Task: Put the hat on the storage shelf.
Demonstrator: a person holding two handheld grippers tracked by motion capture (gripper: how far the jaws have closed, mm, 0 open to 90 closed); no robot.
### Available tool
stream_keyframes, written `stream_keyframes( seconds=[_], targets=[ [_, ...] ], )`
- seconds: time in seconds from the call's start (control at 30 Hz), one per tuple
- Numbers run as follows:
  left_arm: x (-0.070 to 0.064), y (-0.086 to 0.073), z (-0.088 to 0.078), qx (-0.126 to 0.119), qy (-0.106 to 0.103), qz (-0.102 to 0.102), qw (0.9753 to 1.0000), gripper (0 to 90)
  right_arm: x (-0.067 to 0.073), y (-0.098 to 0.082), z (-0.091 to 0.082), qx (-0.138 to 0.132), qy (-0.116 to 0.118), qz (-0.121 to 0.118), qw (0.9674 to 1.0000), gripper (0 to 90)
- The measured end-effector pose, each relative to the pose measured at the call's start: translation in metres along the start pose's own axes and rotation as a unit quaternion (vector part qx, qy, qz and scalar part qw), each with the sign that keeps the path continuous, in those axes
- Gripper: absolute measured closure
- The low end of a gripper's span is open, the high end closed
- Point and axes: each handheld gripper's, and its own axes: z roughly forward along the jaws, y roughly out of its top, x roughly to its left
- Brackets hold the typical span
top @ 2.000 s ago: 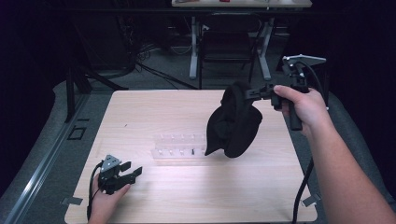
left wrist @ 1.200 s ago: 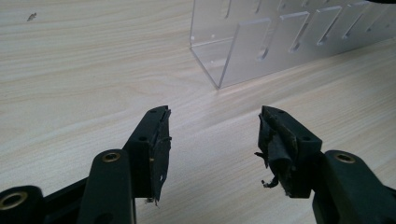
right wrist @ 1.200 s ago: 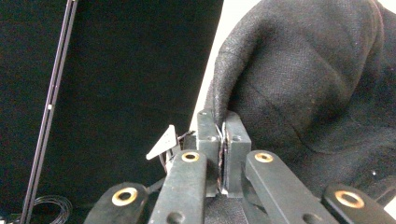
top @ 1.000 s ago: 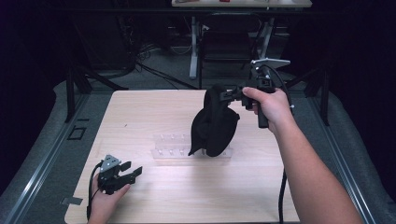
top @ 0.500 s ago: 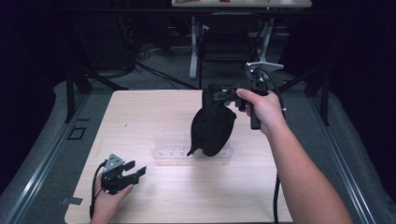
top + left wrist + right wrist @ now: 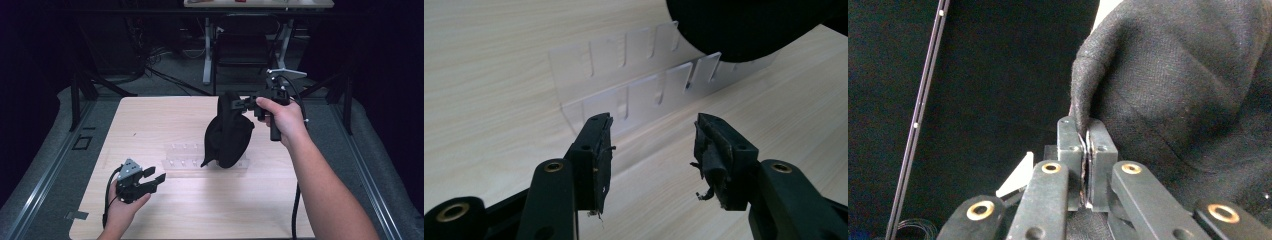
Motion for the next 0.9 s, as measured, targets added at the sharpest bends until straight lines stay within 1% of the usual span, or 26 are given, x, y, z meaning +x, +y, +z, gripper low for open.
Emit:
stream_keyframes(
  seconds=[0.03,0.07,0.1,0.13,0.17,0.23,0.3,0.33,0.37,0.47,0.6,0.9],
  targets=[
    [-0.002,0.003,0.002,-0.002,-0.004,0.006,1.0000,49.1,0.000,0.000,0.001,0.002,0.002,-0.002,1.0000,87.8],
    [-0.007,0.010,0.005,-0.003,-0.007,0.012,0.9999,49.2,0.001,0.000,0.002,0.001,0.003,-0.001,1.0000,87.8],
    [-0.007,0.010,0.005,-0.003,-0.007,0.012,0.9999,49.8,0.001,0.000,0.002,0.001,0.003,-0.001,1.0000,87.8],
    [-0.010,0.014,0.007,-0.001,-0.011,0.015,0.9998,50.4,0.002,0.000,0.005,0.002,0.005,-0.003,1.0000,87.8],
    [-0.014,0.019,0.010,-0.006,-0.014,0.019,0.9997,51.2,0.002,0.000,0.005,0.002,0.005,-0.003,1.0000,87.8],
    [-0.017,0.022,0.011,-0.006,-0.017,0.020,0.9996,53.2,0.003,0.000,0.006,0.004,0.005,-0.004,1.0000,87.7],
    [-0.021,0.027,0.014,-0.004,-0.020,0.026,0.9995,54.1,0.004,0.000,0.007,0.004,0.006,-0.005,1.0000,87.7],
    [-0.025,0.032,0.017,-0.005,-0.023,0.032,0.9992,55.8,0.005,0.000,0.008,0.004,0.007,-0.005,1.0000,87.7],
    [-0.025,0.032,0.017,-0.005,-0.023,0.032,0.9992,56.7,0.005,0.000,0.009,0.004,0.007,-0.005,1.0000,87.7],
    [-0.032,0.039,0.021,-0.005,-0.028,0.040,0.9988,58.7,0.005,0.000,0.010,0.003,0.008,-0.004,1.0000,87.7],
    [-0.041,0.047,0.027,0.003,-0.023,0.050,0.9985,61.4,0.005,0.000,0.010,0.005,0.007,-0.006,0.9999,87.7],
    [-0.068,0.062,0.038,0.003,-0.042,0.086,0.9954,62.9,0.006,0.000,0.010,0.005,0.006,-0.007,0.9999,87.6]
  ],
)
